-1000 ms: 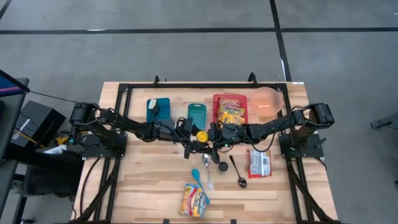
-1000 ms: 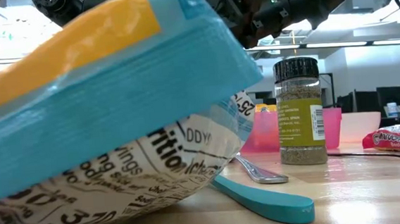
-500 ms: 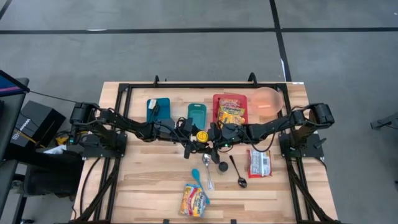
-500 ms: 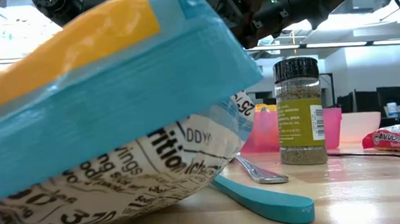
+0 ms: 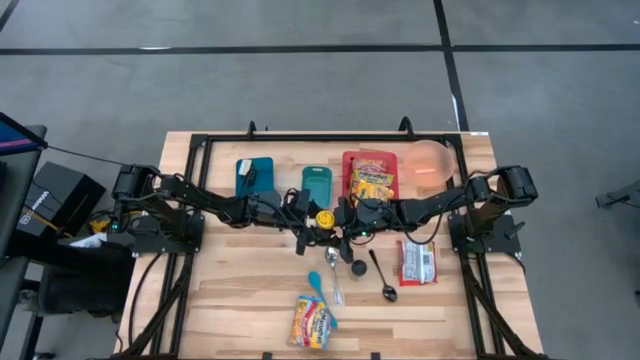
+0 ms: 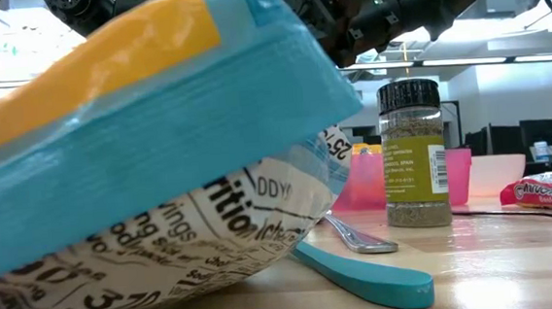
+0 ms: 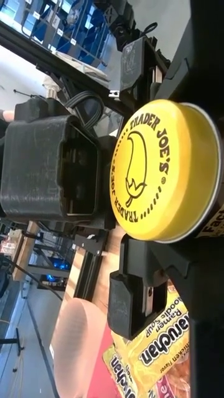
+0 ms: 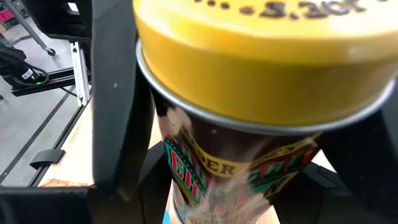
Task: Pick & Place Food Item
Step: Put the yellow spice bottle into the blue bin
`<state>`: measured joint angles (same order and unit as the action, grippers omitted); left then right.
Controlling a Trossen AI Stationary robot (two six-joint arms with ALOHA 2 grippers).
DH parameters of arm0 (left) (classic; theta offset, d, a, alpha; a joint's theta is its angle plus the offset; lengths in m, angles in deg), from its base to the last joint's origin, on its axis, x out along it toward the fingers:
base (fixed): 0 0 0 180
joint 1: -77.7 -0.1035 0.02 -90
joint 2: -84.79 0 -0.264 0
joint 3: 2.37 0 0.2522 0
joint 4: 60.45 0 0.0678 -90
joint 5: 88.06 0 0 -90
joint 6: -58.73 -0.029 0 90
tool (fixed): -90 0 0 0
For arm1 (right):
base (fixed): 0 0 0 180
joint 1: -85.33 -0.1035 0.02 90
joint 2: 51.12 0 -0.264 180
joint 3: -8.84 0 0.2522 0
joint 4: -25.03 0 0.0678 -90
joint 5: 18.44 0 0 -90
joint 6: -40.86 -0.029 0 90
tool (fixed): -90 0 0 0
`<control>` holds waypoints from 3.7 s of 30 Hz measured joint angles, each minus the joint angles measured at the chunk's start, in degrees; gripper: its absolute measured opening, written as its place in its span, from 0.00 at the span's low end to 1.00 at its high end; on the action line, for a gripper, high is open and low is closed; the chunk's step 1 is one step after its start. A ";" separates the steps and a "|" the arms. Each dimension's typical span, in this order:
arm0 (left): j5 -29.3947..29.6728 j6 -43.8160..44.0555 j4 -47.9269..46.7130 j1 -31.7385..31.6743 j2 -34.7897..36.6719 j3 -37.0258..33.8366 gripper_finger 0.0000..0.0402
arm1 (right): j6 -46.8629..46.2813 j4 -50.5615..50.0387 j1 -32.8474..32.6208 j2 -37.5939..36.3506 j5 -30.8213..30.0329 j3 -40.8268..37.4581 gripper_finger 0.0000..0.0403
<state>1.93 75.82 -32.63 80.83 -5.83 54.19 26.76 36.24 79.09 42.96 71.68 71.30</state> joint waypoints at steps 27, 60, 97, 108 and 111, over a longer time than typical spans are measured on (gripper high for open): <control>-0.02 0.00 -0.02 0.00 0.01 -0.04 0.55 | -0.03 -0.10 0.02 -0.02 -0.06 -0.04 0.52; 0.00 -0.12 -0.04 0.00 0.01 -0.04 0.53 | -0.12 -0.10 0.02 -0.04 -0.04 -0.04 0.52; -0.11 0.29 -0.92 -0.02 -0.01 -0.20 0.52 | -0.13 -0.87 -0.04 -0.17 0.08 -0.06 0.71; 0.02 -0.20 -0.76 -0.02 0.66 -0.15 0.53 | 2.29 -11.23 -0.24 -0.85 0.10 -0.04 0.74; 0.01 -0.44 -1.64 -0.02 2.12 -0.10 0.53 | 2.45 -14.41 -0.52 -1.86 0.10 -0.13 0.74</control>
<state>1.94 75.38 -34.27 80.81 -3.71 54.09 29.21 21.82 78.57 41.10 71.78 71.17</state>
